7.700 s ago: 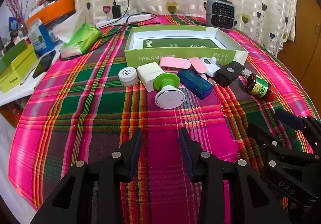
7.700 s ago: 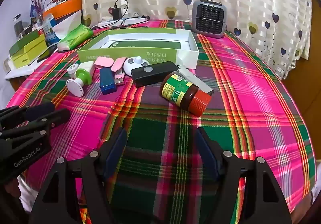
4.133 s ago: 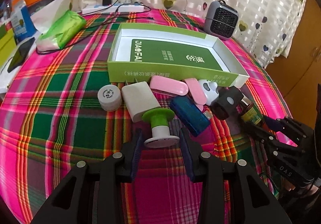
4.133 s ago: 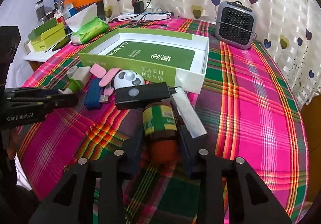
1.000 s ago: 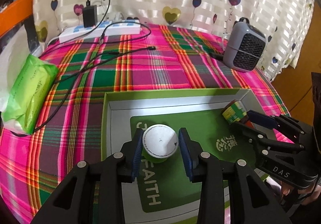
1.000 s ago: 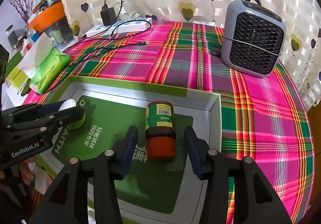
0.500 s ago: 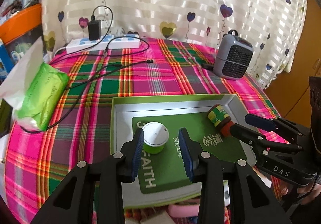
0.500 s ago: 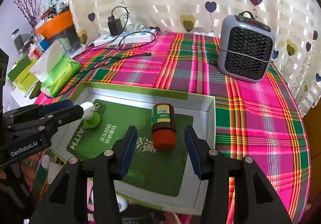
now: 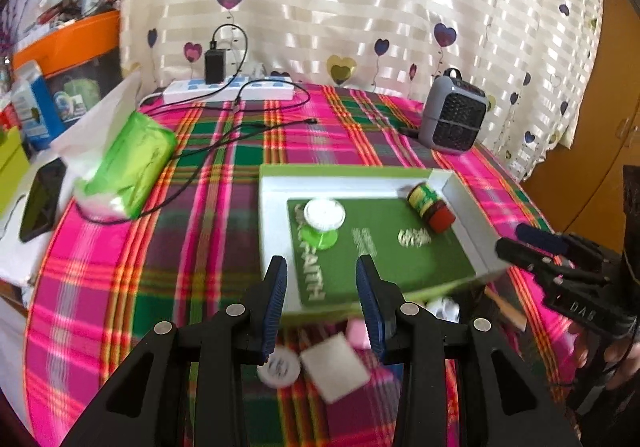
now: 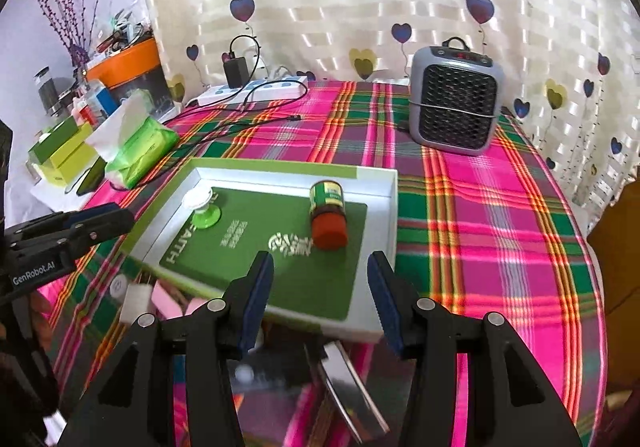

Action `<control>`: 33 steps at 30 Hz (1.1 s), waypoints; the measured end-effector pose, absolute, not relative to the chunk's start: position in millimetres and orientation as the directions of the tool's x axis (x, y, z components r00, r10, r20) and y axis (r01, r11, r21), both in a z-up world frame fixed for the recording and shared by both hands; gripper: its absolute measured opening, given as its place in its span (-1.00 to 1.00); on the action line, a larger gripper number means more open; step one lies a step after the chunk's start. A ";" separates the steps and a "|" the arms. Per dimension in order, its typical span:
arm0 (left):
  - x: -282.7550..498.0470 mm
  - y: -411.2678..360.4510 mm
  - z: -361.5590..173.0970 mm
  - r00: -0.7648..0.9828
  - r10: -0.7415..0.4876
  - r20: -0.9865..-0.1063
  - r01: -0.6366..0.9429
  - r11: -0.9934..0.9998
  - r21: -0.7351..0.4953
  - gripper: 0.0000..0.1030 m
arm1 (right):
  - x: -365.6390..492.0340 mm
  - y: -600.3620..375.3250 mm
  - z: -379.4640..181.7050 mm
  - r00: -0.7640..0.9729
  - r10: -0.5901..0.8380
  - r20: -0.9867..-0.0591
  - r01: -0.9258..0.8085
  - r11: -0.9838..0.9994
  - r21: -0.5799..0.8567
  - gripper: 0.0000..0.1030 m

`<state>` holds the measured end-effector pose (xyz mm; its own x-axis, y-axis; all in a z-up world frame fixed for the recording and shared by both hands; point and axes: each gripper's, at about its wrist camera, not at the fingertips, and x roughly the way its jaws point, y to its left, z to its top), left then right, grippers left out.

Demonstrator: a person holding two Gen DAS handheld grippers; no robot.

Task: Organize rigid objects
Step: 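Grasp the silver lighter with the right gripper while the left gripper grasps the small white round container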

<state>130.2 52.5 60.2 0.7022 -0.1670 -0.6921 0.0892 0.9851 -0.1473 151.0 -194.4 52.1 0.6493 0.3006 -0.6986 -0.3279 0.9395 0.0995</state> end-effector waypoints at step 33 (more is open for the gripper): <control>64.2 77.3 13.6 0.644 -0.209 -0.735 0.027 0.967 -0.252 -0.32 | 99.7 -219.0 0.1 0.567 0.239 -0.788 -0.361 0.932 0.022 -0.03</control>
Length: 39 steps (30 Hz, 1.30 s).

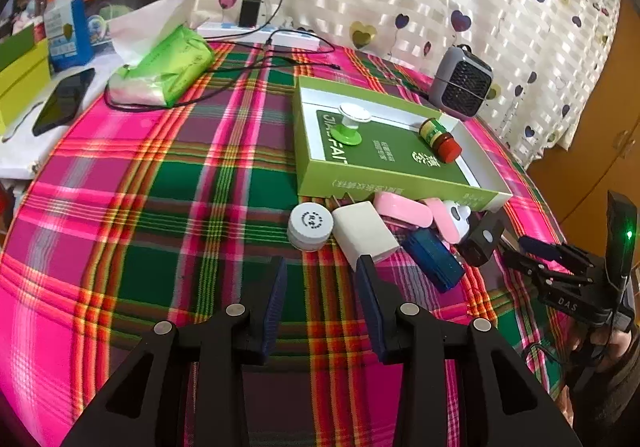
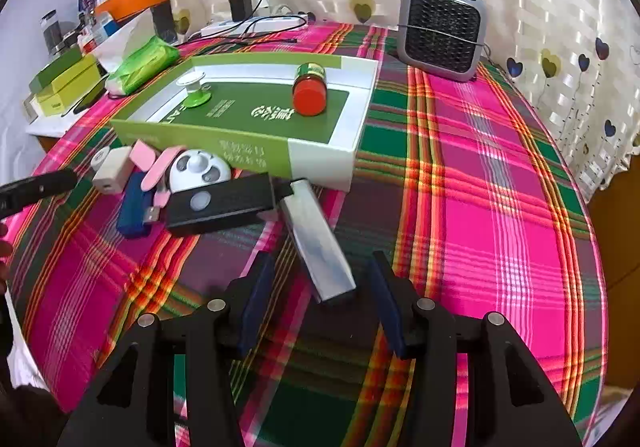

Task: Organize rigid objects
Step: 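Grasp the silver lighter with the right gripper while the left gripper grasps the small white round container, then carry the lighter with the right gripper while the left gripper carries the white container into the box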

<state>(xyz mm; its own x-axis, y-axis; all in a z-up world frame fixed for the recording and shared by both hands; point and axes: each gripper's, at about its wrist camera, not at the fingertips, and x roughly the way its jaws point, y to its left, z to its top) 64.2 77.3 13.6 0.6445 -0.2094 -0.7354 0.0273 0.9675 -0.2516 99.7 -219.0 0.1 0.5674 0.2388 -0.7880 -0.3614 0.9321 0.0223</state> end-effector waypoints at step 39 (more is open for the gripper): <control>115.9 73.1 2.5 0.611 -0.078 -0.788 -0.007 0.995 -0.104 -0.32 | 109.1 -219.0 1.5 0.576 0.225 -0.786 -0.343 0.939 0.018 -0.53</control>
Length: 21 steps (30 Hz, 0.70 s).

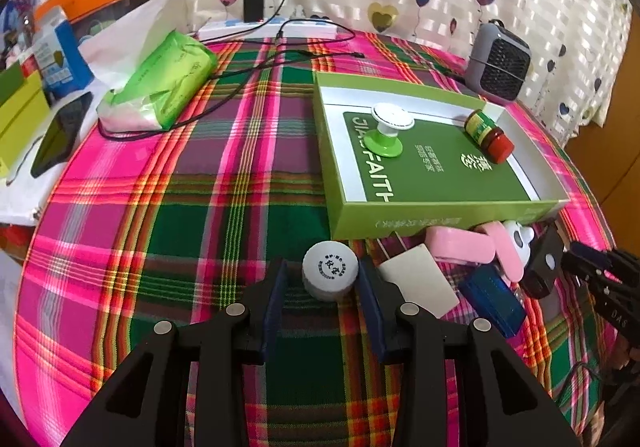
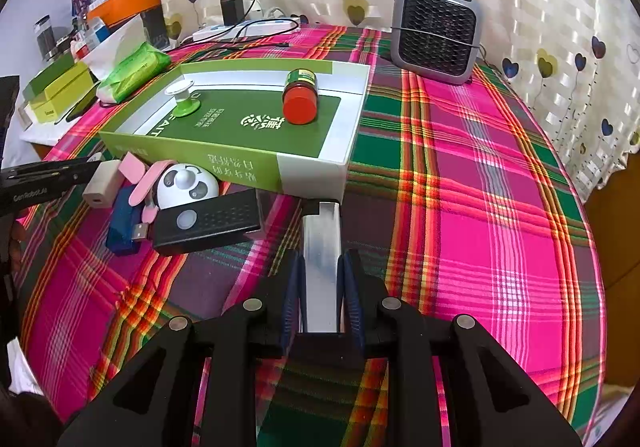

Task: Organize rigid objects
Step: 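Carry the lighter with the right gripper while the left gripper carries the white container into the box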

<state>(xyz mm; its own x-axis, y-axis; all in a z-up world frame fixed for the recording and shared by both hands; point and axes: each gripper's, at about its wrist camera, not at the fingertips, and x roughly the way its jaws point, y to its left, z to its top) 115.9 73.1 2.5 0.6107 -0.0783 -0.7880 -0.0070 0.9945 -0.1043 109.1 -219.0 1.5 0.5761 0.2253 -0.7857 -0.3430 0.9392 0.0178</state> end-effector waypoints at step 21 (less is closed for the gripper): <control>111.4 78.2 3.3 0.618 -0.091 -0.781 -0.015 0.992 -0.128 -0.49 | 108.4 -220.0 1.7 0.578 0.225 -0.785 -0.337 0.941 0.021 -0.53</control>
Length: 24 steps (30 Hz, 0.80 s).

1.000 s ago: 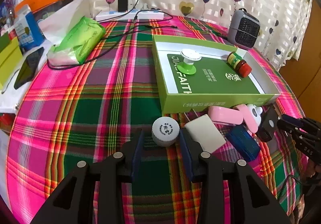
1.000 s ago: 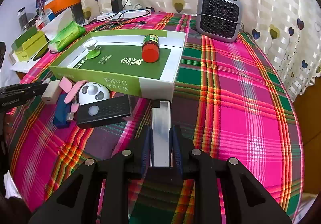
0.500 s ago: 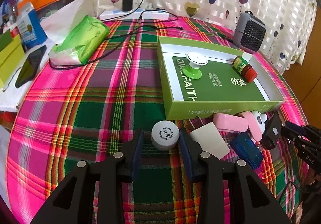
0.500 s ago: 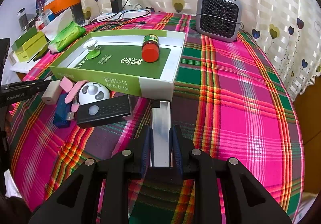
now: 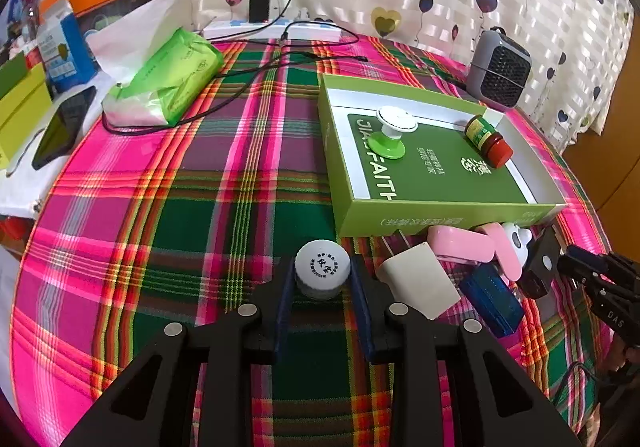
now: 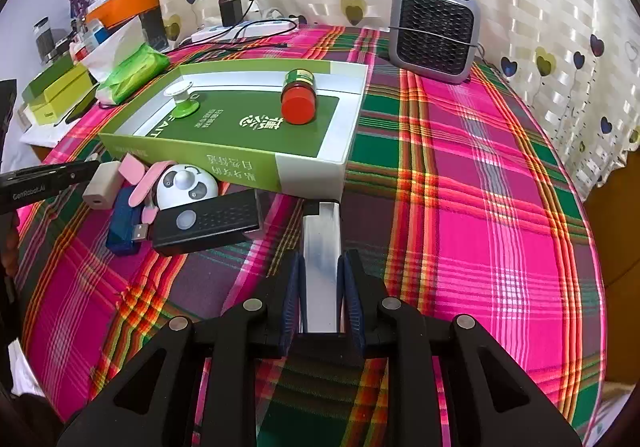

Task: Organize rigid objects
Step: 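Carry the lighter with the right gripper while the left gripper carries the white container into the box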

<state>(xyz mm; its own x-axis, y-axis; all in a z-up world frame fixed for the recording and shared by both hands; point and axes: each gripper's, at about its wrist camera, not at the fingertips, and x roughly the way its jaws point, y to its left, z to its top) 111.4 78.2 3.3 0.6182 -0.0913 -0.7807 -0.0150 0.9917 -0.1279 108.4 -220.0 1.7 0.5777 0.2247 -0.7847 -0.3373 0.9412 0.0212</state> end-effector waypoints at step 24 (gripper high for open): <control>100.7 66.7 44.1 0.674 -0.135 -0.727 0.049 0.989 -0.138 -0.49 | 102.8 -221.1 35.3 0.622 0.280 -0.731 -0.338 0.938 0.072 -0.53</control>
